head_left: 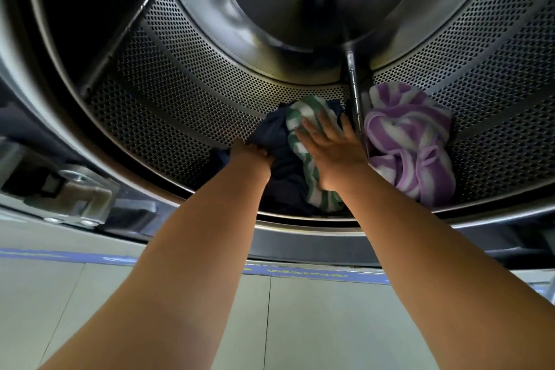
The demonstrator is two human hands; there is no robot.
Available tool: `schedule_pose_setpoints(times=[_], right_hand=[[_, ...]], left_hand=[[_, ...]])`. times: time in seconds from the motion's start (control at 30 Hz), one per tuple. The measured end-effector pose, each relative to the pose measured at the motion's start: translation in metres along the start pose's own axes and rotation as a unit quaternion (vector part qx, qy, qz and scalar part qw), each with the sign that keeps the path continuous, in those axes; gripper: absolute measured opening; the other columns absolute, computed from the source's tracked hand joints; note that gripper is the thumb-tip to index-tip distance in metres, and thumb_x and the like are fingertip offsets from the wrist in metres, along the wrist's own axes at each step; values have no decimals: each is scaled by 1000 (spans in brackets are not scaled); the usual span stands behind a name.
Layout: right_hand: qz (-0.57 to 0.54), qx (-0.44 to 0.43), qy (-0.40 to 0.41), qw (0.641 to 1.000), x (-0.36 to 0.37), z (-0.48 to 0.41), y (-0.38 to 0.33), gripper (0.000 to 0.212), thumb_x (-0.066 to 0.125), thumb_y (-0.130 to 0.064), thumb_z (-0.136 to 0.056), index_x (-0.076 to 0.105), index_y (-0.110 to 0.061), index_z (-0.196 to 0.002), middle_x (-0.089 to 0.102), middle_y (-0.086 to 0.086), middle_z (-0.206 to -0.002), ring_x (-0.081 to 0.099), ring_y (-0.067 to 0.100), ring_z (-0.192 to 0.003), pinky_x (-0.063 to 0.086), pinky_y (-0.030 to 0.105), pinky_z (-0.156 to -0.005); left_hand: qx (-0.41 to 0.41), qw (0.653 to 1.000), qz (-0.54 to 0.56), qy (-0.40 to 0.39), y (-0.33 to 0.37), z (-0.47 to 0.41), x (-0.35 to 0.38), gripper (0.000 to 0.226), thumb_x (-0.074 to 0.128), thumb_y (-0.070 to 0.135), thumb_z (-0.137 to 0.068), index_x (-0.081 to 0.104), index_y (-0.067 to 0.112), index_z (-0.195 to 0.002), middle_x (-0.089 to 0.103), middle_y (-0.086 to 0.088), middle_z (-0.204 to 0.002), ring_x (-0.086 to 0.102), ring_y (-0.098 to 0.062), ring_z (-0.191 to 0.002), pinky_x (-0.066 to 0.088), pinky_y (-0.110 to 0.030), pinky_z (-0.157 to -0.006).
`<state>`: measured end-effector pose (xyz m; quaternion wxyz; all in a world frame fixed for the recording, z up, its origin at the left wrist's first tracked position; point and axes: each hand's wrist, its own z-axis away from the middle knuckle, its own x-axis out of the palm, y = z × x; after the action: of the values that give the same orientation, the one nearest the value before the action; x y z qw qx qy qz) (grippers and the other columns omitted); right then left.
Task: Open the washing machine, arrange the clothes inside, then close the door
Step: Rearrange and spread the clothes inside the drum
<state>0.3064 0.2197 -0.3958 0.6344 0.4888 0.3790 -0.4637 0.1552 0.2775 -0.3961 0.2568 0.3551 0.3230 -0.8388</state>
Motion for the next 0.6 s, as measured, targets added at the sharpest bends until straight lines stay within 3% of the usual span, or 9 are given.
schedule_pose_setpoints(times=[0.07,0.13,0.2,0.27,0.33,0.43,0.5,0.6], right_hand=[[5,6,-44,999,3,-5,0,85,49,-42,-91,-6,-26,-154,-16,-2,-162,-21,28,-147,-15,53,-115],[9,23,-82,996,8,-8,-2,87,51,-47,-88,-1,-26,-155,-11,-3,-163,-18,26,-148,-14,53,-114],[6,41,-93,995,11,-9,-6,88,52,-50,-87,3,-24,-155,-4,-2,-163,-13,26,-149,-12,52,-115],[-3,53,-90,994,11,-10,-8,87,51,-50,-87,5,-21,-155,4,0,-163,-6,26,-149,-9,51,-116],[-13,58,-85,995,9,-8,-10,88,54,-49,-85,8,-20,-155,10,2,-162,0,25,-149,-10,52,-116],[-46,46,-57,996,8,-3,-11,89,59,-47,-81,13,-22,-153,15,0,-161,3,22,-149,-8,51,-116],[-78,35,-29,996,6,3,-10,91,60,-50,-80,13,-24,-153,10,-2,-162,0,20,-150,-9,52,-116],[-136,61,19,989,-1,15,3,87,54,-56,-84,11,-27,-154,5,-3,-163,-2,20,-150,-5,56,-116]], left_hand=[[-8,996,83,14,1,-2,0,55,30,17,-104,4,11,-152,26,-14,-155,43,7,-126,38,-24,-105],[-32,999,10,-7,-2,-2,-6,61,31,26,-103,-2,17,-153,37,-12,-150,45,-15,-130,36,-32,-105],[-96,992,-40,-72,-11,-2,-5,59,31,29,-100,8,18,-154,44,-10,-146,43,-30,-131,33,-41,-108],[-154,979,-45,-122,-20,0,-8,53,33,30,-98,28,16,-149,48,-7,-143,46,-30,-128,35,-44,-105],[-192,973,-48,-118,-26,3,-7,49,33,33,-98,37,17,-144,47,-6,-144,45,-29,-129,36,-46,-103],[-182,979,-83,-49,-25,11,-3,59,36,39,-97,21,17,-150,23,-12,-155,26,-33,-138,26,-51,-112],[-154,984,-82,-22,-18,22,-3,67,41,42,-95,9,27,-152,1,-13,-159,9,-39,-143,13,-60,-114],[-143,989,32,-29,-15,26,5,71,46,44,-94,4,41,-150,-12,-12,-161,1,-45,-145,6,-62,-115]])
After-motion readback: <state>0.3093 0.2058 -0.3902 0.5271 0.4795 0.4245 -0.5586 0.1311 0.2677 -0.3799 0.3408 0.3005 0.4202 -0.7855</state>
